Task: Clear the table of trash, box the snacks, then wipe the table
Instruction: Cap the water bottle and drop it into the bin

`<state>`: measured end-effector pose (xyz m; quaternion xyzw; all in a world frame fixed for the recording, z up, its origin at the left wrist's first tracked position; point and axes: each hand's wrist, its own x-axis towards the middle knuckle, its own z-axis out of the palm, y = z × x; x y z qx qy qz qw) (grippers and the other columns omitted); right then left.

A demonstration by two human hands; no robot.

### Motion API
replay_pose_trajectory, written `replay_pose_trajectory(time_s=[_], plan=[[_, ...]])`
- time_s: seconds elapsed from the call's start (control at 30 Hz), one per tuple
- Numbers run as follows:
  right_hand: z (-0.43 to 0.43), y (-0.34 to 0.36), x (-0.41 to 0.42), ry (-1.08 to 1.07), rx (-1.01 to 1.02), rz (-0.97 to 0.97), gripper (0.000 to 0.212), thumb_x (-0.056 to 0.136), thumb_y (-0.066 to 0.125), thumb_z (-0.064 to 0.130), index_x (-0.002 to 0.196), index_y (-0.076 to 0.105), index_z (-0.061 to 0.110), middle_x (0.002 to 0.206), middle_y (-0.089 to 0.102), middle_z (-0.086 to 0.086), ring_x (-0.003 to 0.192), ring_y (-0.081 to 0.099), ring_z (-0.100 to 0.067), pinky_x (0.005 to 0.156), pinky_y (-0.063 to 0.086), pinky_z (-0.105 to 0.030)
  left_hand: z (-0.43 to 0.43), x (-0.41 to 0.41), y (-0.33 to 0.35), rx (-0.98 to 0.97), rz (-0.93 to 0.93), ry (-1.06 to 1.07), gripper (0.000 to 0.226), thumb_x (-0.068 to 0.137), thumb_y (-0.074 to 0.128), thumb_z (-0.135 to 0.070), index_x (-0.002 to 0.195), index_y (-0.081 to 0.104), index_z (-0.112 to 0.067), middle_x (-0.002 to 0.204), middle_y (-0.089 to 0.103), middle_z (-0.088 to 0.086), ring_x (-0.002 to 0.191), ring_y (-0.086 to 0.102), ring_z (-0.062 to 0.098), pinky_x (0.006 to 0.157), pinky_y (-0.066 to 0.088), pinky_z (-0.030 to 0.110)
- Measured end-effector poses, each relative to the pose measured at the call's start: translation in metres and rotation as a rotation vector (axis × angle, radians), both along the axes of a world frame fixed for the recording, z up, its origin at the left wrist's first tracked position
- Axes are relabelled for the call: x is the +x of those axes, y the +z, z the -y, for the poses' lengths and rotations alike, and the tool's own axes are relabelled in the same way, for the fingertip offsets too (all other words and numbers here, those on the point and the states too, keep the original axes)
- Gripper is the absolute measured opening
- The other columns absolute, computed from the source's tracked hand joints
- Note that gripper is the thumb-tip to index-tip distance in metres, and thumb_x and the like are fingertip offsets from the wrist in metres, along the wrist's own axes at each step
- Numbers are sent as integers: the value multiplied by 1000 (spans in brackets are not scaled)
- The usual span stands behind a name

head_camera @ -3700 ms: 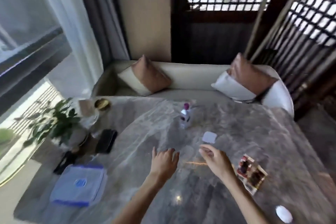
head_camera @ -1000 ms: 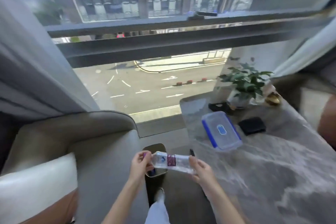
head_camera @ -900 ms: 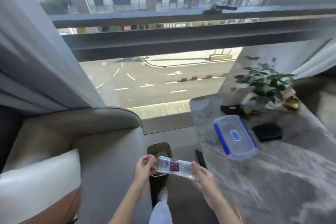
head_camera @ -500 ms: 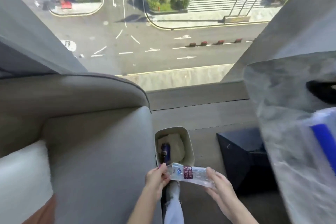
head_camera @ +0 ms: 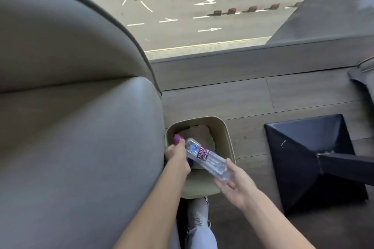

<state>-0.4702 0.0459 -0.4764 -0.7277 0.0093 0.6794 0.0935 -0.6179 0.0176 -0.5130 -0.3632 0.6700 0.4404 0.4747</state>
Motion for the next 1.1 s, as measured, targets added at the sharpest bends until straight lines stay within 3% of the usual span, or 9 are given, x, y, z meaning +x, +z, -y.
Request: replay_pose_trajectory(time_s=[0.07,0.13,0.2,0.37,0.5,0.63,0.77,0.9,1.1], plan=[[5,-14,-8,-45,-34,-18,21,94,61,21,102,57,2,97,60,-13,101,59,-26,106,45,-44,-7,-8,-19,-18,-70,-58,20,92,62,-14,74,54,-11,75,60,6,56,52,15,53,40,26],[6,-28,-13,-69,-44,-17,23,95,58,22,105,56,1,91,60,-11,108,55,-27,109,43,-46,-14,-14,-32,-12,-69,-92,15,91,62,-11,77,55,-9,71,58,6,57,52,16,60,43,27],[4,-41,-16,-84,-52,-9,20,96,57,22,96,58,2,88,60,-10,105,56,-27,110,42,-46,-18,-16,-45,-17,-72,-112,7,90,62,-8,95,60,-4,79,63,11,62,57,22,67,47,31],[1,-66,-20,-82,-73,19,18,96,58,22,102,58,6,91,61,-10,110,58,-29,108,44,-45,-16,-19,-66,-55,-121,-181,31,90,61,-9,118,57,2,106,68,19,77,63,27,70,50,32],[2,-68,-18,-93,-129,-9,40,94,59,34,120,54,5,141,48,-18,129,49,-29,113,36,-49,-17,-16,-65,-124,-153,-258,48,89,65,-25,128,51,-1,126,63,16,96,63,30,81,49,33],[1,-45,-12,-153,-119,-81,78,94,55,45,154,15,14,162,10,-16,148,22,-34,117,30,-50,-13,-9,-45,-119,-129,-436,75,90,59,-45,148,28,-9,151,39,7,135,42,28,98,40,34],[4,-1,-2,242,128,-54,47,98,49,40,138,48,16,136,56,-13,120,59,-27,99,49,-41,5,-6,2,-108,-353,-925,46,95,52,-30,136,48,-11,139,55,10,127,51,27,103,39,30],[8,74,22,761,437,130,12,94,56,39,98,65,32,112,70,0,105,65,-14,99,51,-38,30,-2,84,-10,-454,-1315,32,95,46,-21,123,59,-17,126,65,5,115,59,25,92,44,27],[12,214,53,1282,611,349,40,88,52,51,122,59,31,118,65,8,112,60,-14,97,48,-37,52,17,239,-107,-696,-1679,30,94,38,-18,118,56,-17,122,63,6,113,59,30,91,47,40]])
